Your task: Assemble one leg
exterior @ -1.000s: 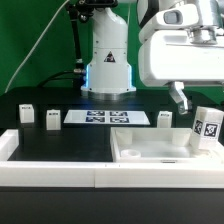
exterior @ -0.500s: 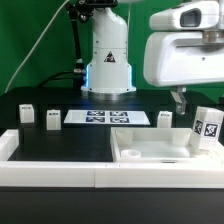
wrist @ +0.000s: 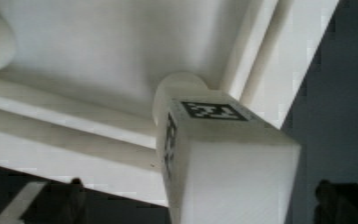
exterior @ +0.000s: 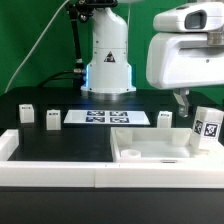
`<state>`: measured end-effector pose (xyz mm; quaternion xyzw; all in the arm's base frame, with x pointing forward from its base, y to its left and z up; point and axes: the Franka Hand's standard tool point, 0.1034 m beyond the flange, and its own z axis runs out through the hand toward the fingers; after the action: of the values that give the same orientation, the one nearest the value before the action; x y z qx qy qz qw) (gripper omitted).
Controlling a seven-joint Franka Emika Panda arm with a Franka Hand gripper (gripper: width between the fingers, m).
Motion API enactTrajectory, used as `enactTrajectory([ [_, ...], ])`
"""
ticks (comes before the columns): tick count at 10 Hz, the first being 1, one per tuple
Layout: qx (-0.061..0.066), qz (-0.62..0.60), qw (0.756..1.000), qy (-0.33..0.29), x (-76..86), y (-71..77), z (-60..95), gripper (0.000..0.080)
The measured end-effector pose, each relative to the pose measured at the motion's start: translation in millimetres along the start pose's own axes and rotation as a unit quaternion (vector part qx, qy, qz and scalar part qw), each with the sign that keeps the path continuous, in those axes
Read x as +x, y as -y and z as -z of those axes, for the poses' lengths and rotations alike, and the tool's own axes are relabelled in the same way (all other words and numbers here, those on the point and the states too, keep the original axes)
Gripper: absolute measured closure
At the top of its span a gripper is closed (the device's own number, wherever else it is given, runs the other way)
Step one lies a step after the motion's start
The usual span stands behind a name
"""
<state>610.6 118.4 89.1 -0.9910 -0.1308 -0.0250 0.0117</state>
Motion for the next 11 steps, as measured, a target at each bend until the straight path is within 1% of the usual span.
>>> enactTrajectory([
  [1,0.0,-0.001,1.0,-0.001,-3.0,3.1,-3.6,0.0151],
  [2,0.0,0.002,1.0,-0.005,-1.9,4.4,-3.9,0.0151],
  [3,0.0,0.004,1.0,-0.005,-1.6,4.2,-3.9,0.0179],
  [4,0.0,0.004,1.0,-0.005,-1.6,4.3,-3.9,0.0179],
  [5,0.0,0.004,1.0,-0.005,-1.6,4.3,-3.9,0.0372],
  [6,0.0,0.004,1.0,-0.005,-1.6,4.2,-3.9,0.0372],
  [7,0.0,0.003,1.0,-0.005,-1.7,3.6,-4.0,0.0507],
  [11,0.0,-0.012,1.0,-0.005,-1.7,3.5,-4.0,0.0507],
])
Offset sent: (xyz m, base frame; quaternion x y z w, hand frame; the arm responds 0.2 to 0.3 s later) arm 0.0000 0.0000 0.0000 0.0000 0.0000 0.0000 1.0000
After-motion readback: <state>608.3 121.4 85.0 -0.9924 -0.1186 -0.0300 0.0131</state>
